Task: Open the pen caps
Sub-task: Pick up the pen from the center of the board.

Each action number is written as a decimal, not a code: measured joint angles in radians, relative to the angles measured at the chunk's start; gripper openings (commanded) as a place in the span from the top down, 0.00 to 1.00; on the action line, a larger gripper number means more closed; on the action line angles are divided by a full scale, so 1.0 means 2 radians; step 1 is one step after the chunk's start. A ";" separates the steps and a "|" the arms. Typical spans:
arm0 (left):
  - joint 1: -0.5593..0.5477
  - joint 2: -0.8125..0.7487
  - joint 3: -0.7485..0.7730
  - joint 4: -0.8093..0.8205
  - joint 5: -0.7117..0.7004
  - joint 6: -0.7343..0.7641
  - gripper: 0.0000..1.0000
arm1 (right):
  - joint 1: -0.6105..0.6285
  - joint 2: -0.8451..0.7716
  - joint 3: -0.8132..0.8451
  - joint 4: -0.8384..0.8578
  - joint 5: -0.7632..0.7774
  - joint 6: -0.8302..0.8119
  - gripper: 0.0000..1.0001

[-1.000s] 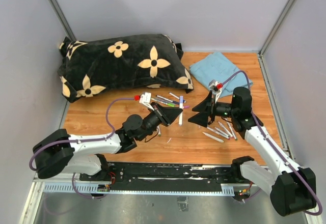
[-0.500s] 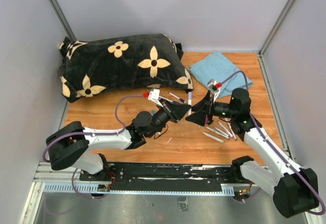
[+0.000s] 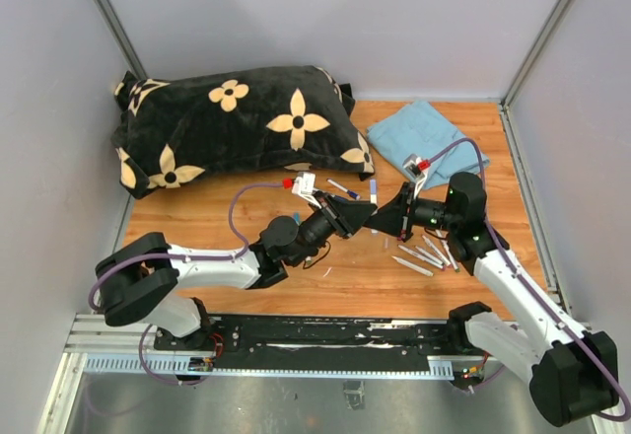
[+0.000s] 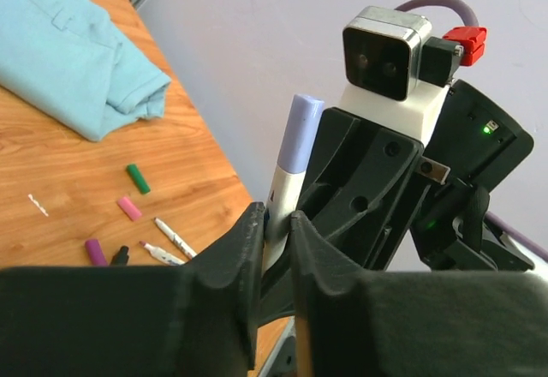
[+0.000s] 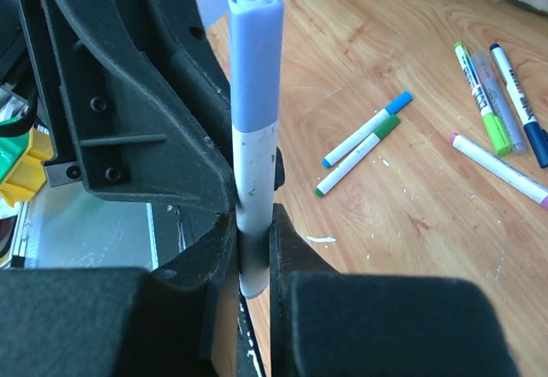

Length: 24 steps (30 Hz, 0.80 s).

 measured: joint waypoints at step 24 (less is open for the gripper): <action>0.120 -0.221 -0.088 -0.051 0.395 0.008 0.09 | -0.004 -0.045 0.019 -0.057 -0.026 -0.055 0.99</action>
